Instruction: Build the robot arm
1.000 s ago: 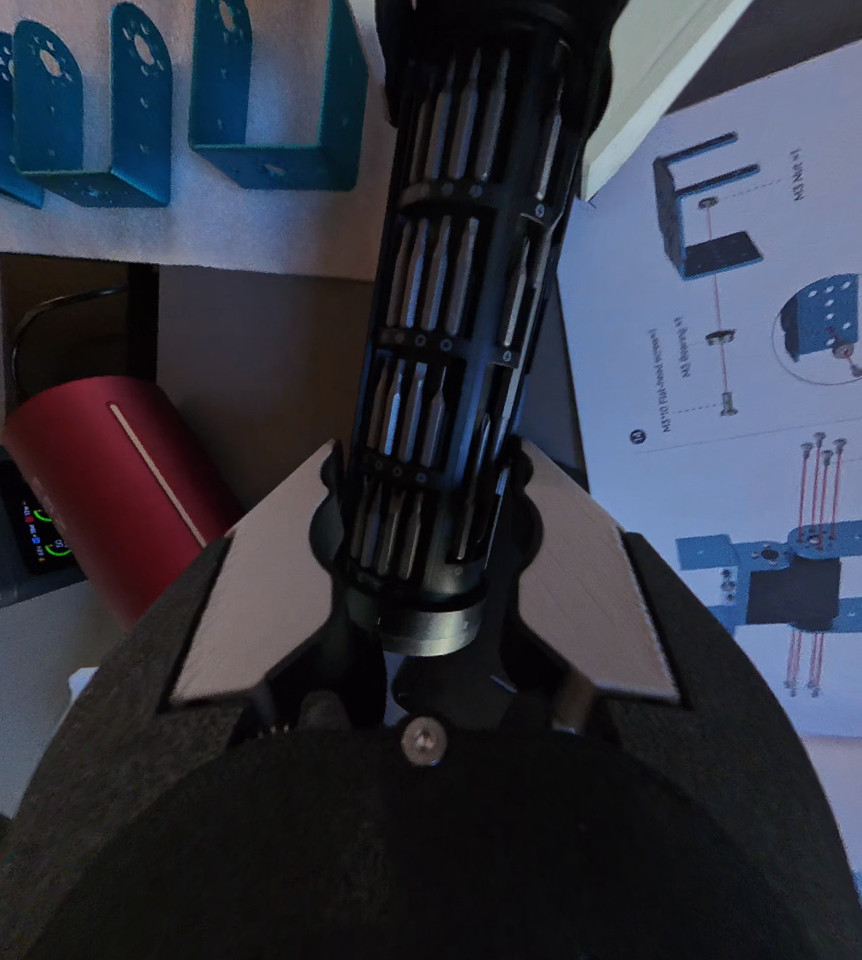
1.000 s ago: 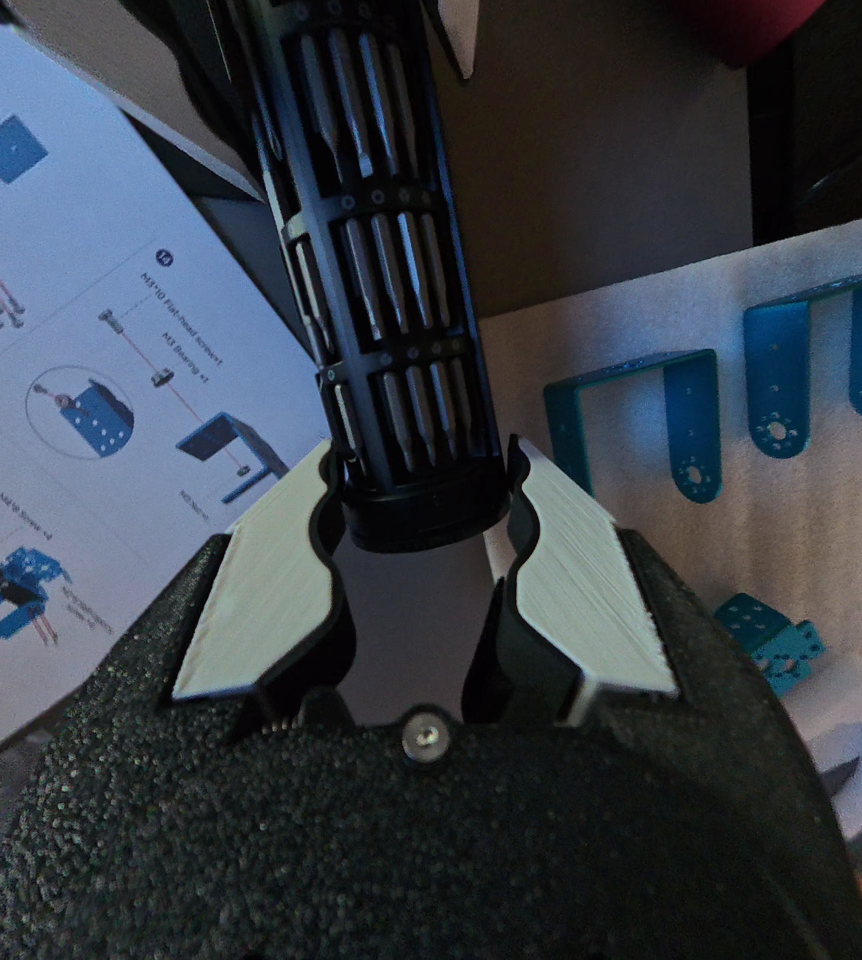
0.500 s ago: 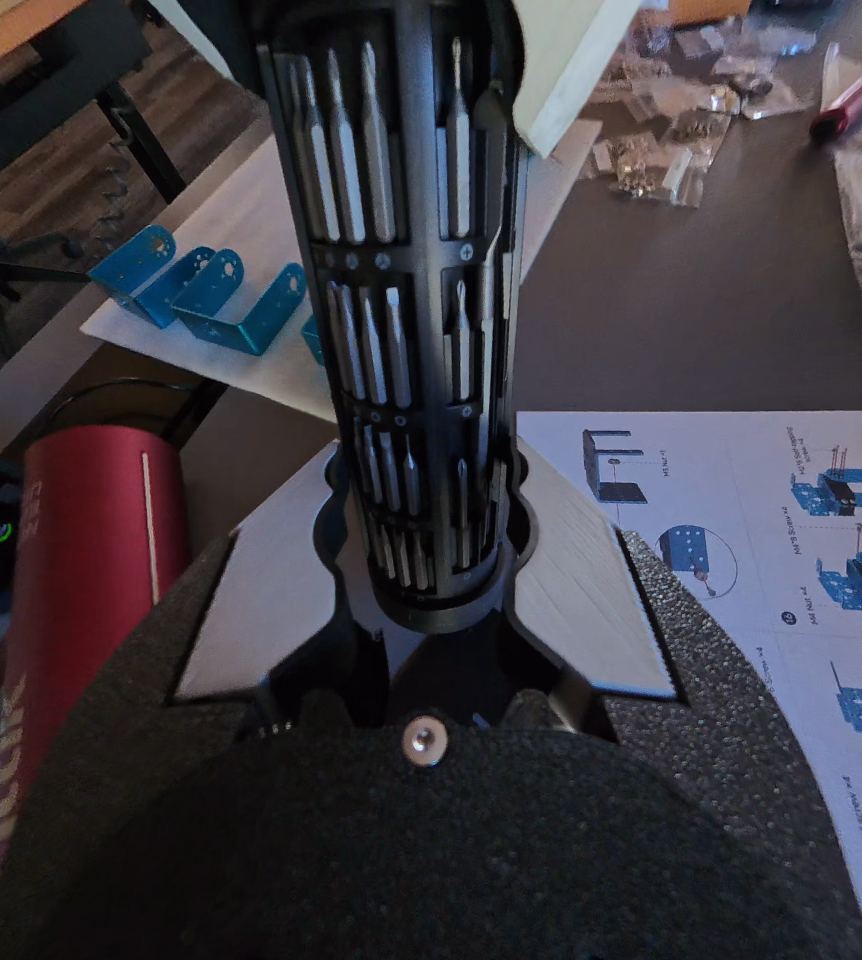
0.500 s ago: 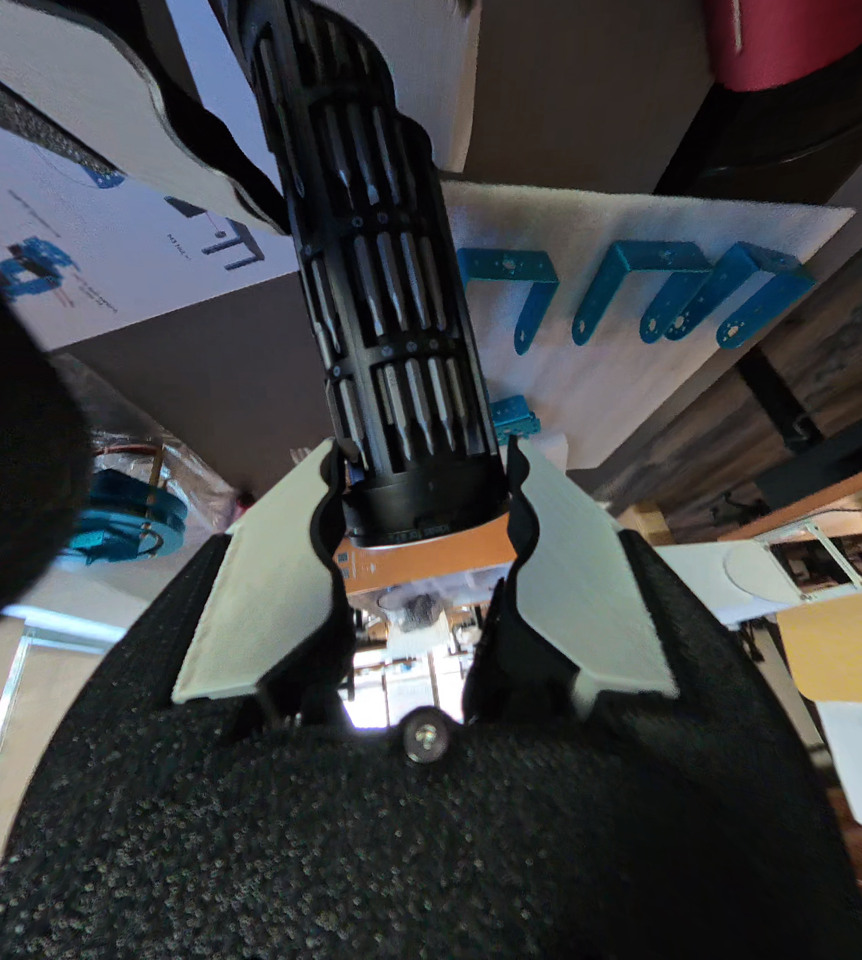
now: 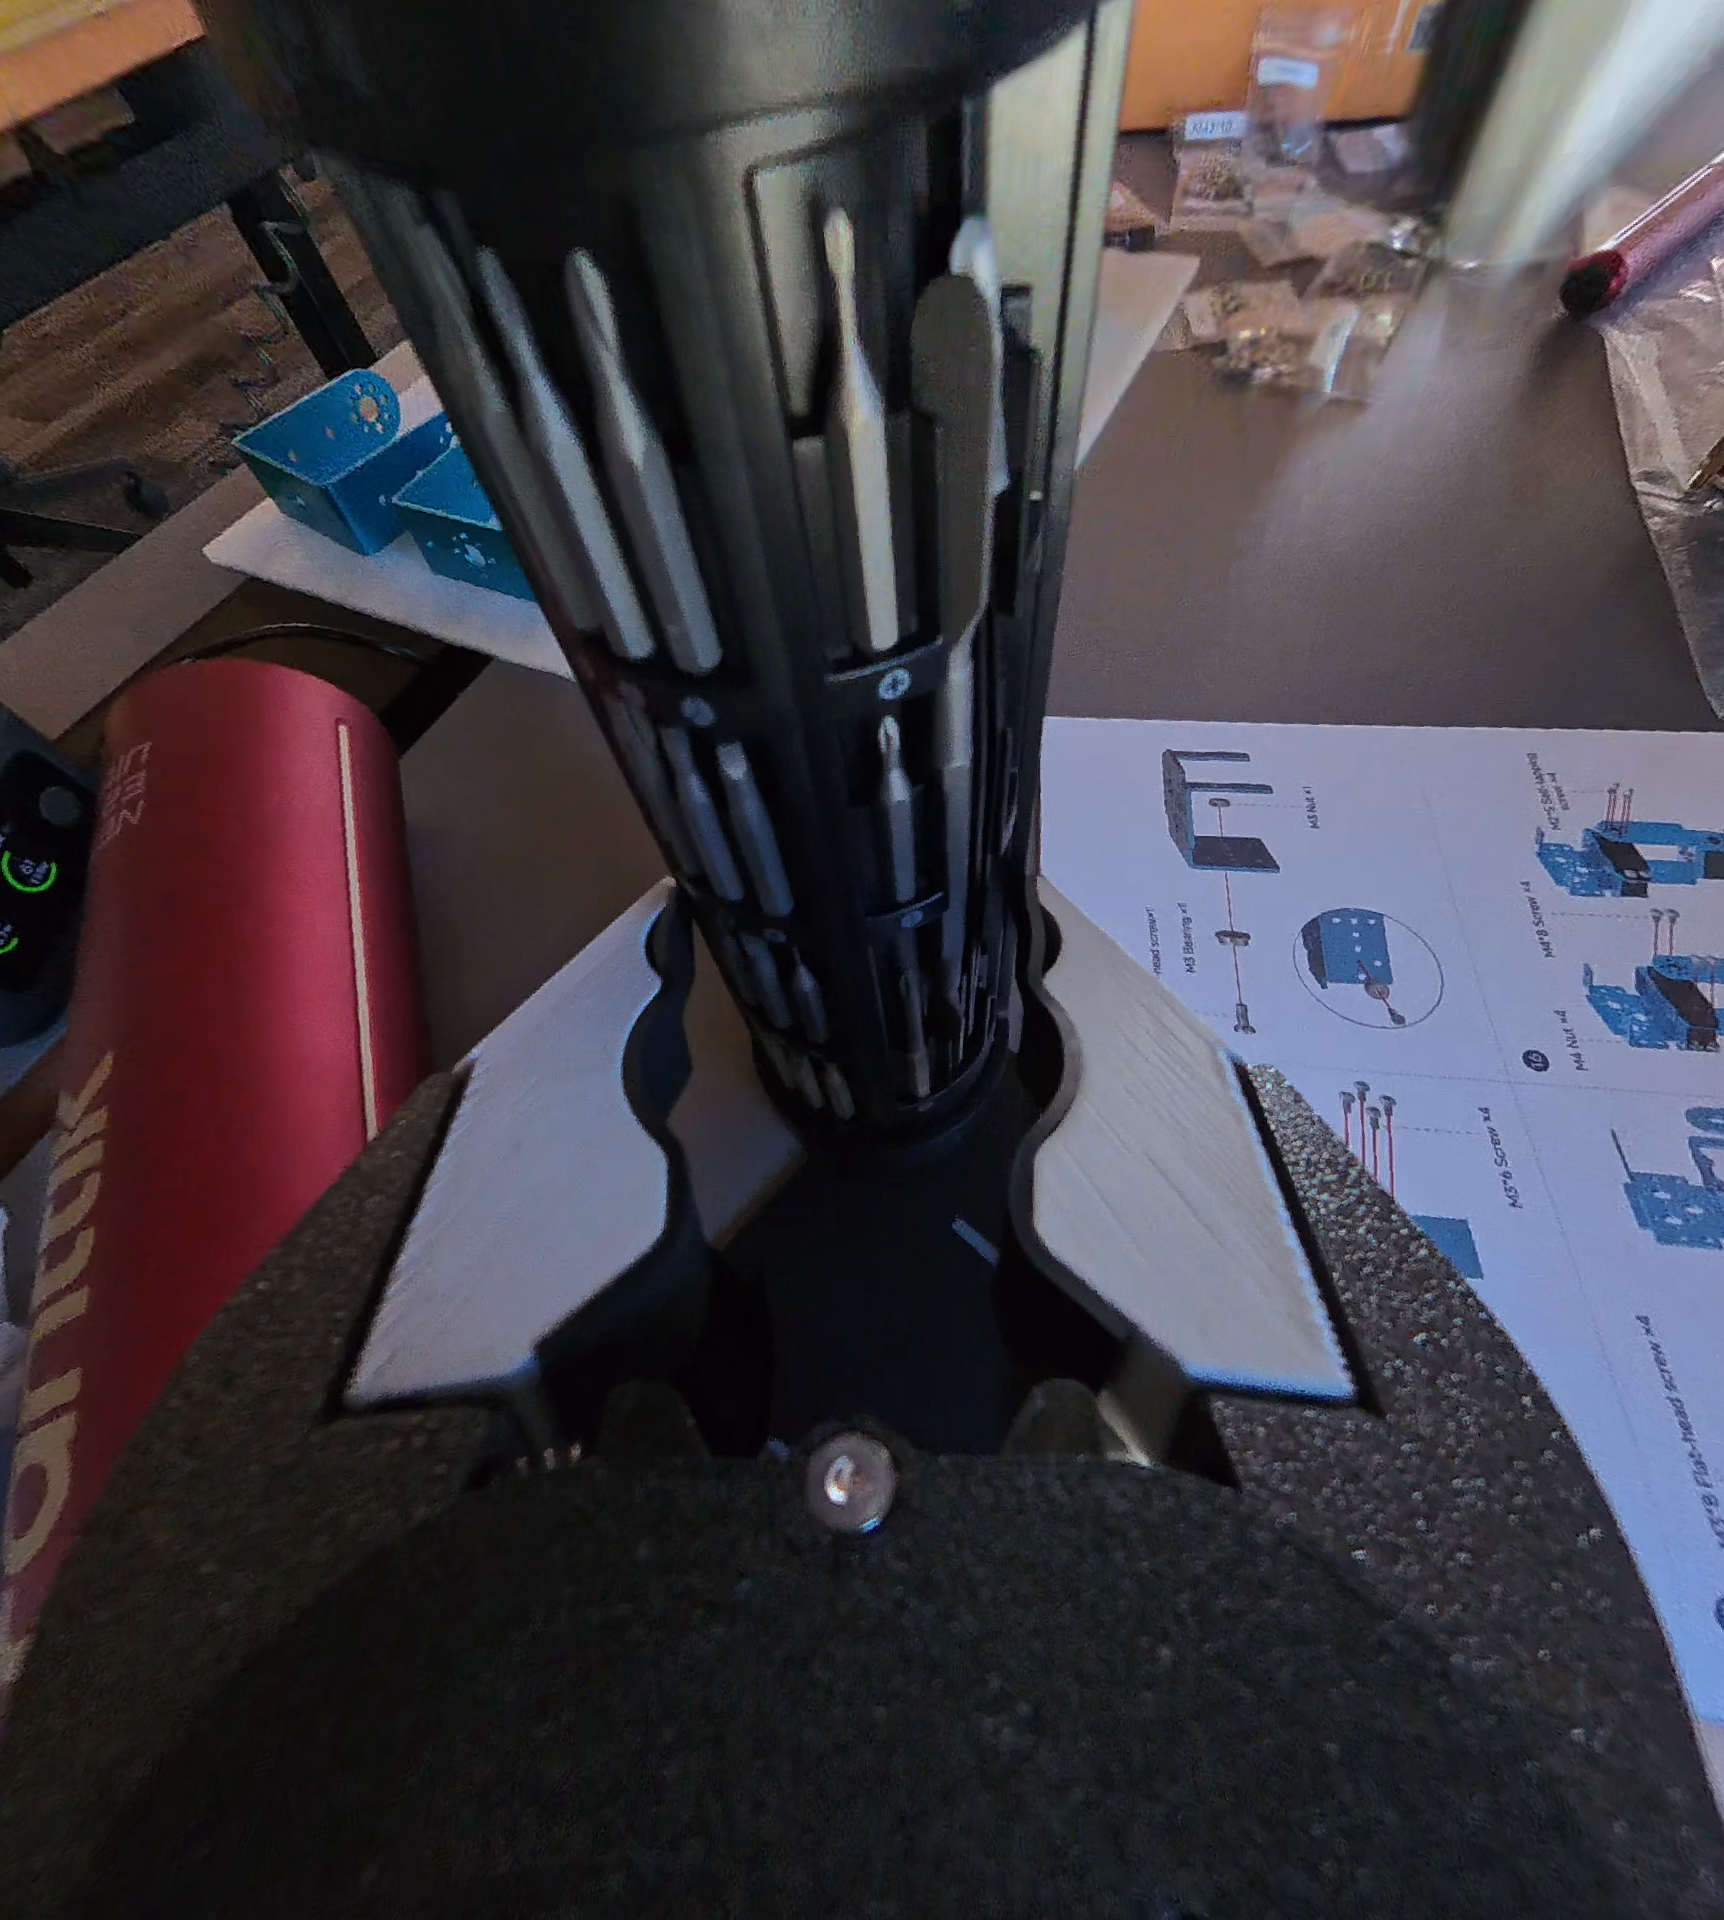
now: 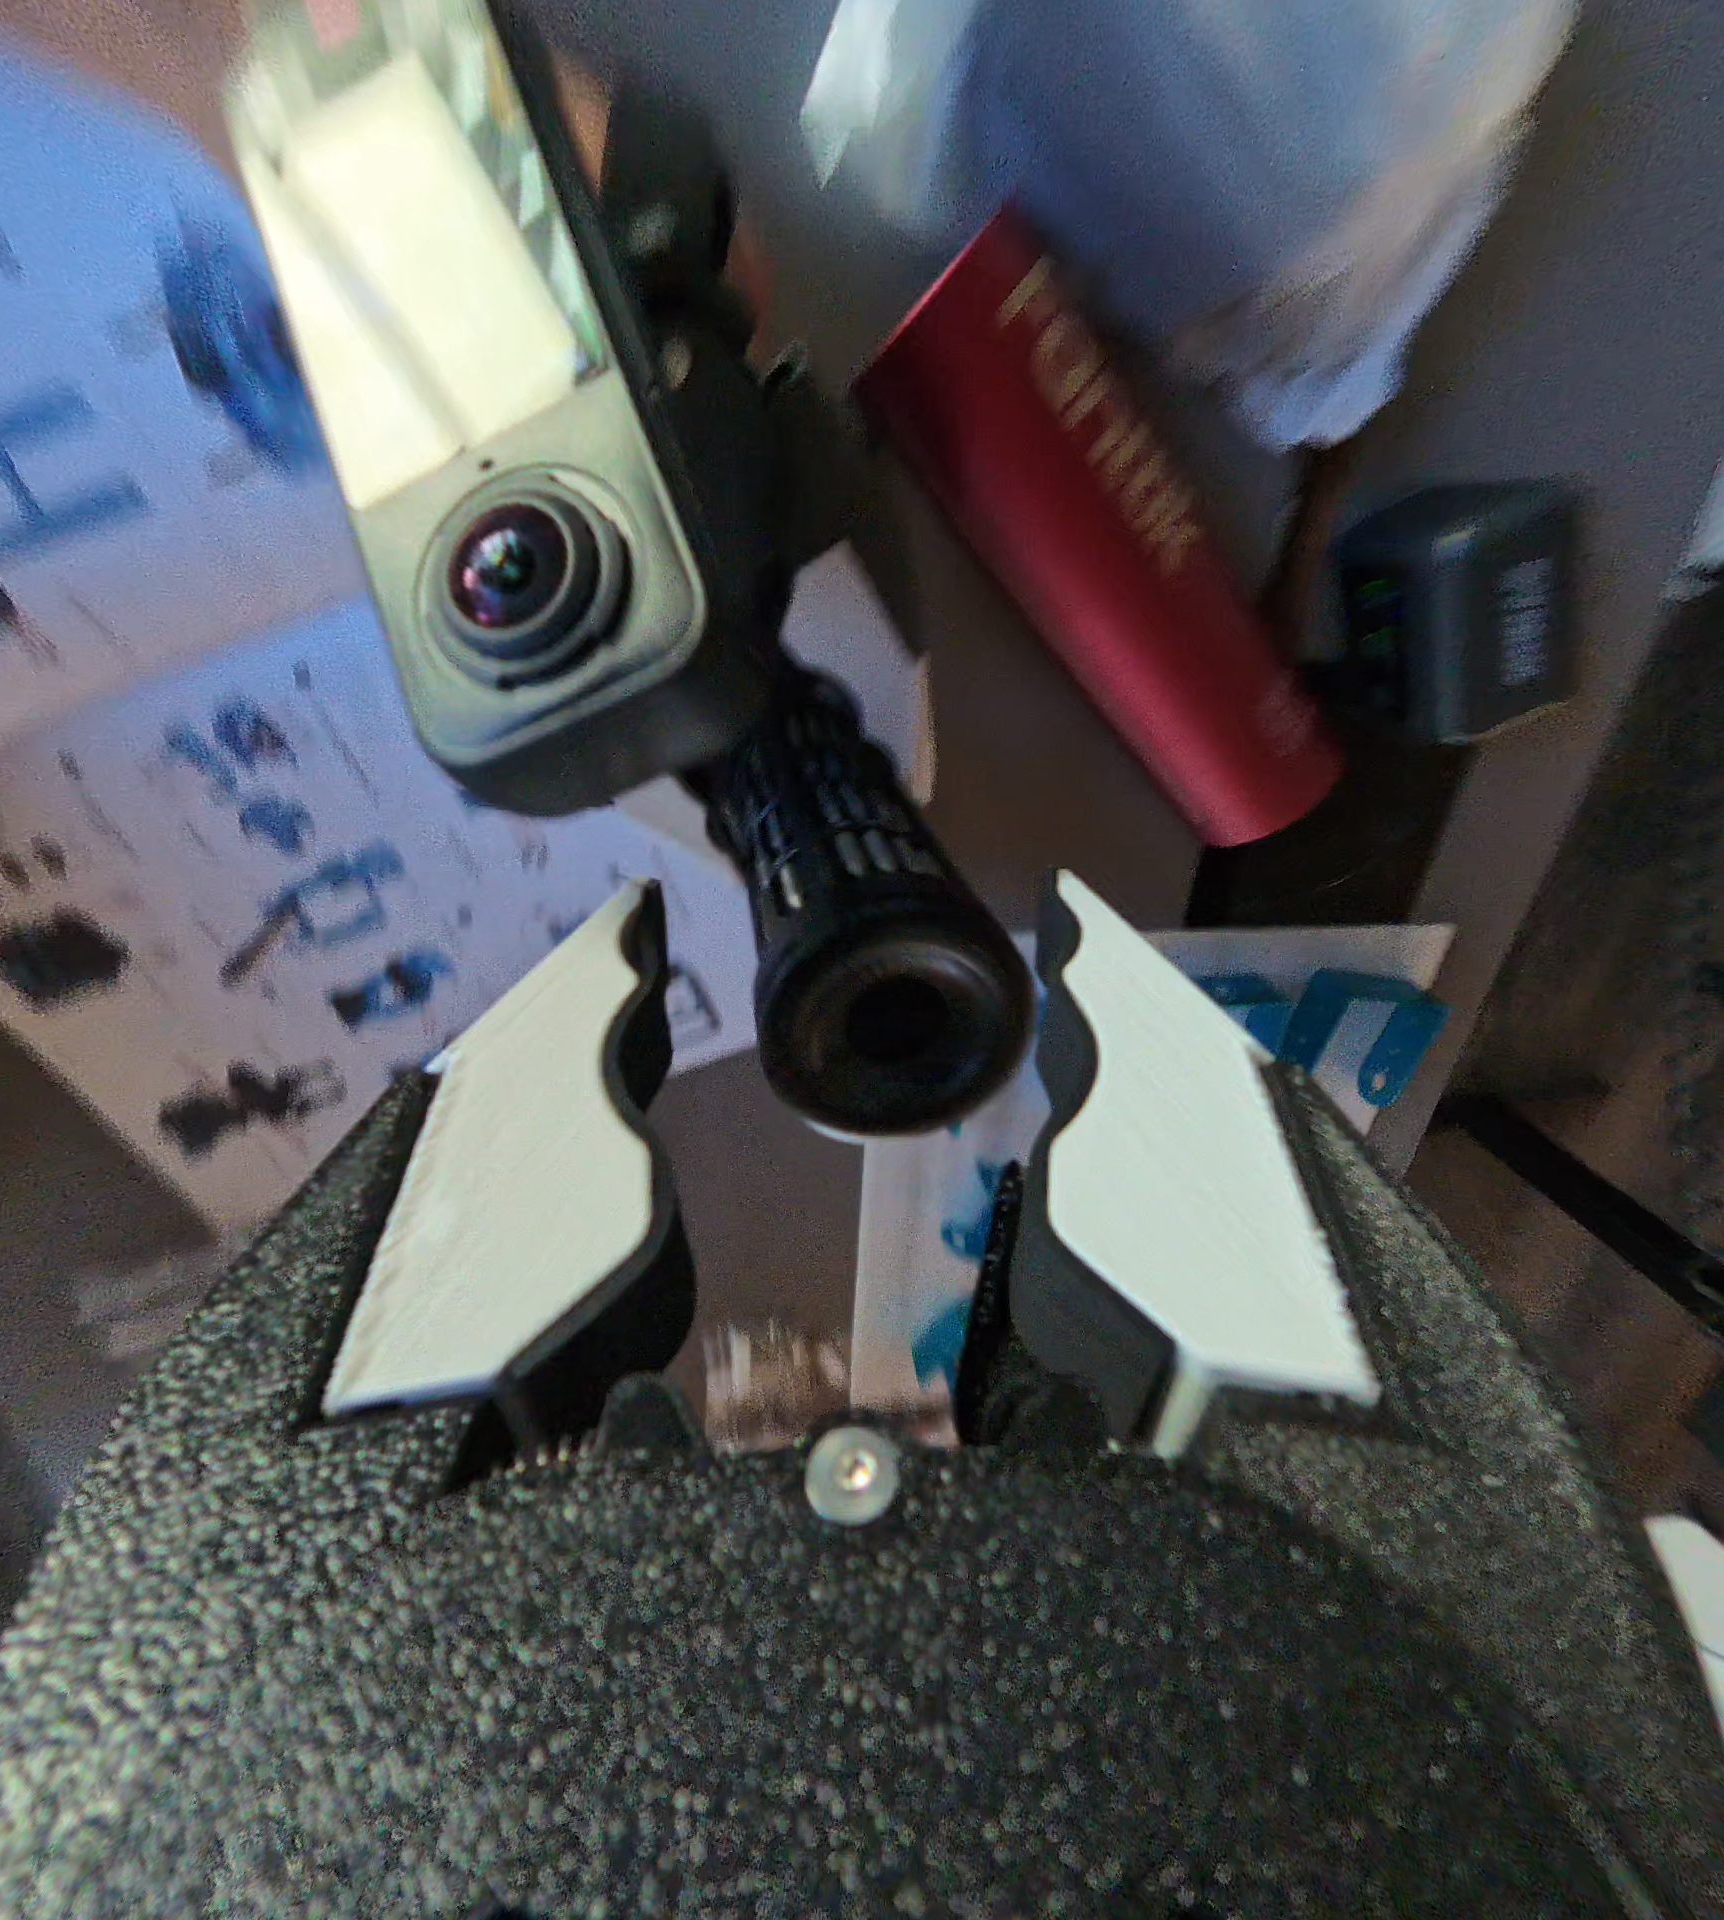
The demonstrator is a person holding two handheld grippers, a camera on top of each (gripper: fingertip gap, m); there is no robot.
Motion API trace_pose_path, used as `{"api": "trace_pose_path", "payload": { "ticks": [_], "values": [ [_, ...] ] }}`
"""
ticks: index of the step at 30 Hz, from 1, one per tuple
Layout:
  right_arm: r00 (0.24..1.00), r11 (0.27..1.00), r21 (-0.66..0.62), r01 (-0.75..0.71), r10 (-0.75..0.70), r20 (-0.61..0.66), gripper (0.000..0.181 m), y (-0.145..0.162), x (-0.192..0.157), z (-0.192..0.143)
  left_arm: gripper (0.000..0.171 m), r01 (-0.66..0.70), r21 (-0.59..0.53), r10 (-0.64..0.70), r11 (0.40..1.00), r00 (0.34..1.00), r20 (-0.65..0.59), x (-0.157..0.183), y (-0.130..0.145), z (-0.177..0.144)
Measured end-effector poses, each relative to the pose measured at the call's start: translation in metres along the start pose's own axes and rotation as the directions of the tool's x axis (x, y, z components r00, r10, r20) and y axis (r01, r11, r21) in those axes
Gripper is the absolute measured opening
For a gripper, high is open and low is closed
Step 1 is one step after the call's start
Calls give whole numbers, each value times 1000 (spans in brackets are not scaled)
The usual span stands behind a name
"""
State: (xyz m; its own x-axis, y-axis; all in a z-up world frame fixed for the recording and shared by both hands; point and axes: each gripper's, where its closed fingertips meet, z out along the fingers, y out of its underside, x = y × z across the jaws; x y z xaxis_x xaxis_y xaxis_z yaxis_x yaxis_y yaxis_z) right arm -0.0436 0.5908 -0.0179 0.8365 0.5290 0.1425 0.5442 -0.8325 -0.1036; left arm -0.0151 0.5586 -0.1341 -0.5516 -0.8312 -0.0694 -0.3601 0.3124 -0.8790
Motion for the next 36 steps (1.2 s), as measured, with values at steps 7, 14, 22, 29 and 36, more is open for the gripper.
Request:
{"api": "trace_pose_path", "payload": {
  "ticks": [7,14,22,29,36],
  "values": [
    [795,419,773,-477,581,176,91,32,26,-67,62,2,17,-2,1000,1000,10,-2,0,0],
    [704,215,821,-529,651,283,89,30,11,20,63,22,13,-23,1000,997,73,-6,-2,5],
    [839,415,809,-416,519,166,58,18,32,34,62,-9,-36,15,999,987,163,-14,-1,8],
    [901,540,746,-391,389,190,58,33,39,38,57,3,65,-13,998,989,148,-22,-17,-3],
    [938,639,689,-343,272,215,64,35,24,40,53,-9,111,-4,994,993,120,-20,-27,2]
  ]
}}
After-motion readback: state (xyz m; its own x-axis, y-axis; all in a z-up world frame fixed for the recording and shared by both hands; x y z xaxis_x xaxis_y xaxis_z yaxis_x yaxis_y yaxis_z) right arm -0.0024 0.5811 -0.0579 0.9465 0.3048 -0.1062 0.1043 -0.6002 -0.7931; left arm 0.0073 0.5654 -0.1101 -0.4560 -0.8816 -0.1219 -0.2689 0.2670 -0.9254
